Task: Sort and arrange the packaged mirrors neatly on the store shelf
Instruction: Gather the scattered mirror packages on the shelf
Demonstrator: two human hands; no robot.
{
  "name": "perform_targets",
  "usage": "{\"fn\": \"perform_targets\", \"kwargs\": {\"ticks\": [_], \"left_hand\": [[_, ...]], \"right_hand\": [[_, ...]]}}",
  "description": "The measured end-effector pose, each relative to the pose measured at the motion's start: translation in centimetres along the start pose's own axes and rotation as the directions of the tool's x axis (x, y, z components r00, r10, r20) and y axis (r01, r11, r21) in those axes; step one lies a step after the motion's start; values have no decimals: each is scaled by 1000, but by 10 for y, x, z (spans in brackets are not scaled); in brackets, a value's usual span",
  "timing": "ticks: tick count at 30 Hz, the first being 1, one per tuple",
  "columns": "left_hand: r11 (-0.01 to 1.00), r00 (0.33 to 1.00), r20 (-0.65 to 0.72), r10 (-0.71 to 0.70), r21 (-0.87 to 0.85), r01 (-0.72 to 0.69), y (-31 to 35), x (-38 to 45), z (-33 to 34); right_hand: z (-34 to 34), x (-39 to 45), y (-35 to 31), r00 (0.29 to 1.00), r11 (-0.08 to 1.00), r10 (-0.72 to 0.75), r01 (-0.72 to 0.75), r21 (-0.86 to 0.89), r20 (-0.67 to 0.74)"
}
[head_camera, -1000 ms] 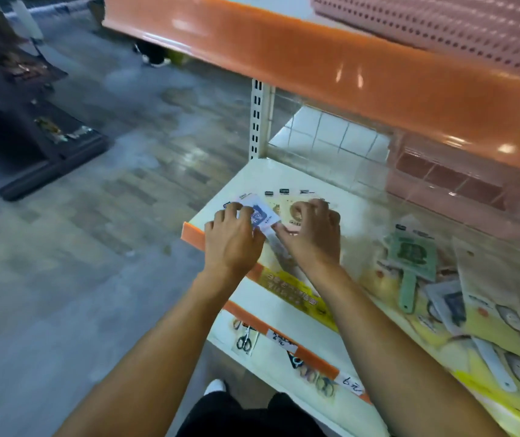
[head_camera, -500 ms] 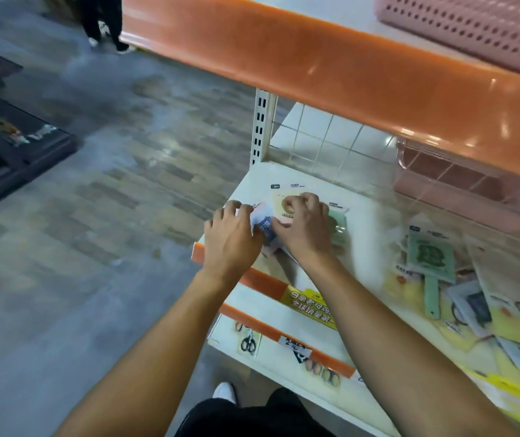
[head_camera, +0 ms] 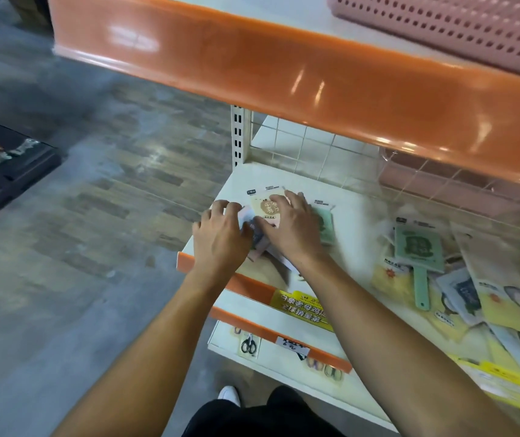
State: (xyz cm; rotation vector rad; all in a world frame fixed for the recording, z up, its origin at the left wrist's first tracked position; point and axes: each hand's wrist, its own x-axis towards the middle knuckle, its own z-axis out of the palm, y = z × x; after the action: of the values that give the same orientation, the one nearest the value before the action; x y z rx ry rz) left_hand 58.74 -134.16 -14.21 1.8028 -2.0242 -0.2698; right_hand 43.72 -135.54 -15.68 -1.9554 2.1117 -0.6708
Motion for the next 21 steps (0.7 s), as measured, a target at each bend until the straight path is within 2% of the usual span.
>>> {"fn": "perform_targets", "kwargs": {"ticks": [5,12,17,21], "left_hand": [[993,994,16,106,-59,-104,24,5,4],[951,952,72,298,-114,-289,75,1,25],[908,901,155,406,-184,-377,121,-15,42],[859,847,174,502,-213,-465,156,-30,59]], "right_hand": [[-26,-10,9,987,999,43,-40,24,-152],[-72,-45,52,953,968,245,-251,-10,-179],[-98,-82,83,891,906,418,-423,9,-177],[-119,-113,113,848,868,476,-495,-27,-232]]}}
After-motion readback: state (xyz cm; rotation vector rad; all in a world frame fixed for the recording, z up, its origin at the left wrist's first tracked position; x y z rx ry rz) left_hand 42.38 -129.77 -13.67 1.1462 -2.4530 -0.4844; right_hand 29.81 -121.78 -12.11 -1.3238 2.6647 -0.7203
